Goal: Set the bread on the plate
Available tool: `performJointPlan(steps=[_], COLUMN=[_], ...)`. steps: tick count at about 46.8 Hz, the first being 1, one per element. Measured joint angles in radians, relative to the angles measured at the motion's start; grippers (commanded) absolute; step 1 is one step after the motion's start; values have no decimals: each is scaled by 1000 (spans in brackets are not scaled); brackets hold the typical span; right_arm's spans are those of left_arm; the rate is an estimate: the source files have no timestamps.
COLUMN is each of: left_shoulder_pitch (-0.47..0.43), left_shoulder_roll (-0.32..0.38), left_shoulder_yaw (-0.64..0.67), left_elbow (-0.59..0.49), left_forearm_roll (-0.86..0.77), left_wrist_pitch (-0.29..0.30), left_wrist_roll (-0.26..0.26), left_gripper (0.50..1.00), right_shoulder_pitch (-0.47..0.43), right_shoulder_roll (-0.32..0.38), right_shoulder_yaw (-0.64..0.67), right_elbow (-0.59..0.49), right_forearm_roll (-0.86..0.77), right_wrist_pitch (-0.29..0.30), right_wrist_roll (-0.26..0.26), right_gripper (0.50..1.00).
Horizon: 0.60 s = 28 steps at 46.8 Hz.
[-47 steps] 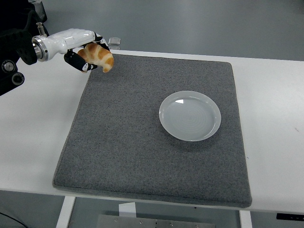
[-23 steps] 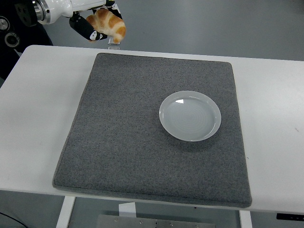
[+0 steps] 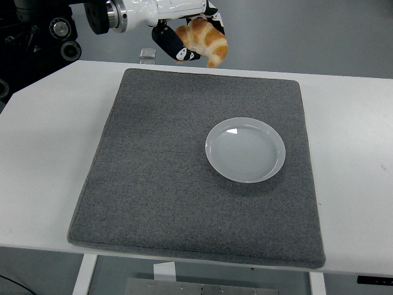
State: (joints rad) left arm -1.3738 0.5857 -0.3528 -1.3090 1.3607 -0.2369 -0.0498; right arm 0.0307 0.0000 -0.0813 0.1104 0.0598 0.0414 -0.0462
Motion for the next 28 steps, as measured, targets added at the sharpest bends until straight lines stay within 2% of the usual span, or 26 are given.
performJointPlan(steps=[16,28], left_shoulder_pitch=[10,73], left_shoulder_roll=[-87,-148], left_shoulder_yaw=[9,12], left_elbow=[1,18], left_forearm_roll=[3,21], left_wrist_pitch=[-19,-19], left_wrist_roll=[1,5], left_gripper=[500,500], right_shoulder_pitch=[0,0], right_shoulder_roll=[0,0], right_shoulder_yaw=[0,0], right_elbow=[0,0], right_forearm_roll=[0,0], right_wrist_pitch=[0,0], right_wrist_roll=[0,0], right_gripper=[952,952])
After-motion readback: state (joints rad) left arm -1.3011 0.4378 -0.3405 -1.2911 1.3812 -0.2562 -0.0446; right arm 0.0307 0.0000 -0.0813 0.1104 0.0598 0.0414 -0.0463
